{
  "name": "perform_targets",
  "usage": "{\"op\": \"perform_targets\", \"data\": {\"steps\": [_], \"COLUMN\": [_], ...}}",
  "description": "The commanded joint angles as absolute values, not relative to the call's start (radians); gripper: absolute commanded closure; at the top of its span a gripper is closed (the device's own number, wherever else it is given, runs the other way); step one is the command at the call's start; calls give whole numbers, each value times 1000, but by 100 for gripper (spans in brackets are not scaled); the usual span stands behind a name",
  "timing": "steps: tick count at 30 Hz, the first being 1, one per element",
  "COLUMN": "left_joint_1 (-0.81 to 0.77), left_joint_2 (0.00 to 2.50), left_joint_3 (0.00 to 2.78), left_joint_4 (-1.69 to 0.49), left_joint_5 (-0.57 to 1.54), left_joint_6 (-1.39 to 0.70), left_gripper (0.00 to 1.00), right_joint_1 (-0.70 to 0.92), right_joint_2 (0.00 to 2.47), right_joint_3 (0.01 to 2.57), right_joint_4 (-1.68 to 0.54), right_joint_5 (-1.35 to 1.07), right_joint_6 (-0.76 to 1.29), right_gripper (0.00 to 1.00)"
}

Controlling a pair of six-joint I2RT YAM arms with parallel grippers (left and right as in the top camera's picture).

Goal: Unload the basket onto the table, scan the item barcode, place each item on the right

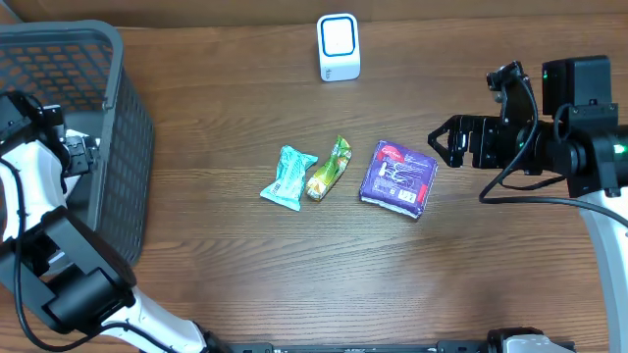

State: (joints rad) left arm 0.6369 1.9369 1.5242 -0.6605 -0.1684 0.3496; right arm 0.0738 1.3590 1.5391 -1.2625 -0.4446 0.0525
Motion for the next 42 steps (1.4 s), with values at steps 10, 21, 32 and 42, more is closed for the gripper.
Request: {"op": "perform_targets", "data": {"steps": [10, 21, 32, 42], "left_joint_1": [656, 674, 636, 556], "left_joint_2": [2093, 2133, 2123, 1950], "left_joint_3": [1523, 1522, 1538, 1961], "left_joint_4": [-634, -580, -657, -957], "left_joint_5": [-247, -215, -212, -39], "left_joint_6": [464, 370, 203, 77], "left_gripper": [1, 22, 96, 96], "right_joint_1": [78, 78, 78, 78], "right_joint_2": [1360, 1360, 1360, 1360], "right_joint_3": [1563, 1563, 1563, 1563], "right_joint_4": [-1266, -1262, -1262, -1257], "right_joint_5": [-447, -447, -447, -447], "right_joint_6": [61, 83, 83, 83], "right_gripper": [0, 0, 0, 0]}}
